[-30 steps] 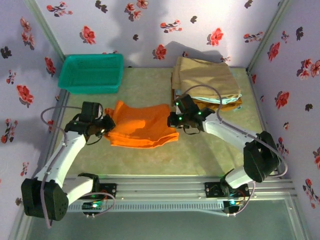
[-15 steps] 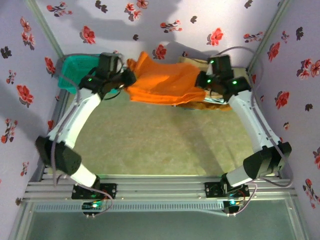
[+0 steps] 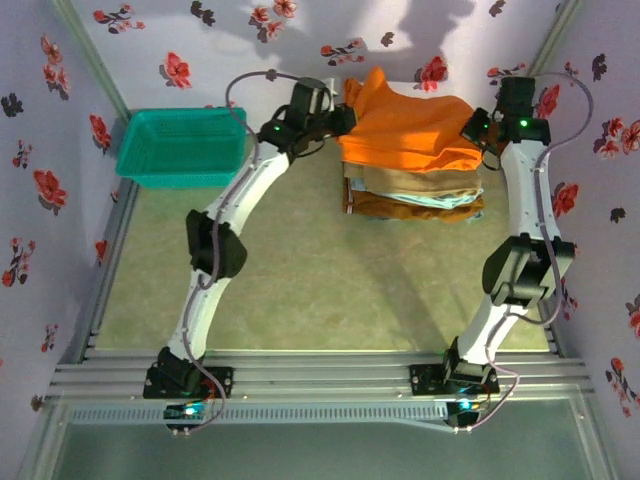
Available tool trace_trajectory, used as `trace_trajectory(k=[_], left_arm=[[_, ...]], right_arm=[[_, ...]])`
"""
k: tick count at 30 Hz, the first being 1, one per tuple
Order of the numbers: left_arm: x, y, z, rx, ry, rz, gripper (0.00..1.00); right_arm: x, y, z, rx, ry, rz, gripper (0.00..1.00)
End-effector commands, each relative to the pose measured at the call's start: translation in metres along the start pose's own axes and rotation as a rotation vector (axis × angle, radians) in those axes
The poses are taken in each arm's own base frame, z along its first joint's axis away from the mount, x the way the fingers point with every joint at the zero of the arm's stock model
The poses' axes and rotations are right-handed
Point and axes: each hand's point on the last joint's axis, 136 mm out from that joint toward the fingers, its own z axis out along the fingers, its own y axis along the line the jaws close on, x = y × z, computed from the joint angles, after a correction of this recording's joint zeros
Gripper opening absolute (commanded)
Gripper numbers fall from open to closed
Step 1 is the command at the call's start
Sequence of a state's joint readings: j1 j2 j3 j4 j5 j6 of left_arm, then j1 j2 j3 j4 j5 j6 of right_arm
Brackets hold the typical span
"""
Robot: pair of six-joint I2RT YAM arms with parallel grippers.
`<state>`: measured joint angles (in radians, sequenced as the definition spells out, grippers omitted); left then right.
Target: Fold and stack the trousers
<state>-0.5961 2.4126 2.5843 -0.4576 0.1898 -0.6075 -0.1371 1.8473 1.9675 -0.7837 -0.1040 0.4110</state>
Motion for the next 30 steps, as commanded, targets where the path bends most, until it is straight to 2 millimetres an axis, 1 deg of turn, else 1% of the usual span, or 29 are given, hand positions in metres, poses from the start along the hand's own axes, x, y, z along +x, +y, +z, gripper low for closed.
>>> trace_trajectory(k=[1, 2, 4, 5, 6, 7, 8, 9, 10, 11, 12, 15, 18, 19, 21, 23, 25, 26, 27, 29, 30], left_arm=[[-0.002, -0.001, 0.022, 0.06, -0.048, -0.046, 0.0], [0.011, 0.006, 0.032, 0.054, -0.021, -0.073, 0.0], [0.033, 0.018, 0.044, 0.037, 0.016, -0.115, 0.0], [0.044, 0.026, 0.048, 0.023, 0.035, -0.143, 0.13], [0.051, 0.031, 0.049, 0.014, 0.046, -0.164, 0.35], [0.059, 0.037, 0.049, 0.002, 0.056, -0.18, 0.43], [0.064, 0.042, 0.047, -0.01, 0.063, -0.193, 0.52], [0.069, 0.046, 0.044, -0.018, 0.069, -0.205, 0.66], [0.07, 0.047, 0.039, -0.016, 0.066, -0.208, 0.88], [0.069, 0.045, 0.033, -0.012, 0.06, -0.195, 0.97], [0.066, 0.045, 0.027, -0.014, 0.057, -0.183, 1.0], [0.052, 0.037, 0.002, 0.0, 0.053, -0.162, 1.0], [0.03, 0.026, -0.033, 0.01, 0.018, -0.127, 1.0], [0.023, 0.024, -0.045, 0.01, 0.002, -0.111, 1.0], [0.011, 0.024, -0.07, 0.004, -0.031, -0.095, 1.0], [0.003, 0.024, -0.095, 0.007, -0.056, -0.084, 1.0], [0.004, 0.031, -0.116, -0.018, -0.073, -0.074, 1.0], [0.003, 0.032, -0.131, -0.02, -0.094, -0.068, 1.0], [0.007, 0.036, -0.141, -0.023, -0.106, -0.064, 1.0], [0.012, 0.043, -0.17, -0.039, -0.138, -0.06, 1.0], [0.016, 0.05, -0.181, -0.056, -0.145, -0.063, 1.0]], right_arm=[[-0.027, -0.037, 0.021, 0.093, -0.068, 0.026, 0.0], [-0.023, -0.049, 0.034, 0.122, -0.046, 0.034, 0.0], [-0.009, -0.069, 0.058, 0.166, 0.011, 0.053, 0.01], [-0.003, -0.08, 0.069, 0.196, 0.038, 0.067, 0.08], [0.002, -0.087, 0.077, 0.221, 0.056, 0.075, 0.2], [0.006, -0.093, 0.083, 0.244, 0.07, 0.081, 0.34], [0.009, -0.097, 0.085, 0.263, 0.079, 0.092, 0.43], [0.012, -0.099, 0.085, 0.27, 0.085, 0.101, 0.47], [0.014, -0.1, 0.081, 0.277, 0.078, 0.107, 0.53], [0.014, -0.099, 0.075, 0.282, 0.054, 0.114, 0.57], [0.014, -0.098, 0.069, 0.277, 0.039, 0.12, 0.6], [0.014, -0.082, 0.04, 0.233, -0.017, 0.121, 0.62], [0.013, -0.059, 0.007, 0.211, -0.089, 0.083, 0.69], [0.014, -0.05, -0.001, 0.191, -0.101, 0.07, 0.69], [0.021, -0.027, -0.005, 0.131, -0.105, 0.045, 0.69], [0.035, -0.001, 0.006, 0.049, -0.074, 0.021, 0.7], [0.05, 0.012, 0.027, 0.01, -0.02, 0.019, 0.67], [0.057, 0.019, 0.041, -0.014, 0.011, 0.021, 0.66], [0.065, 0.022, 0.055, -0.034, 0.041, 0.029, 0.64], [0.087, 0.019, 0.087, -0.042, 0.116, 0.068, 0.62], [0.098, 0.016, 0.102, -0.04, 0.152, 0.081, 0.62]])
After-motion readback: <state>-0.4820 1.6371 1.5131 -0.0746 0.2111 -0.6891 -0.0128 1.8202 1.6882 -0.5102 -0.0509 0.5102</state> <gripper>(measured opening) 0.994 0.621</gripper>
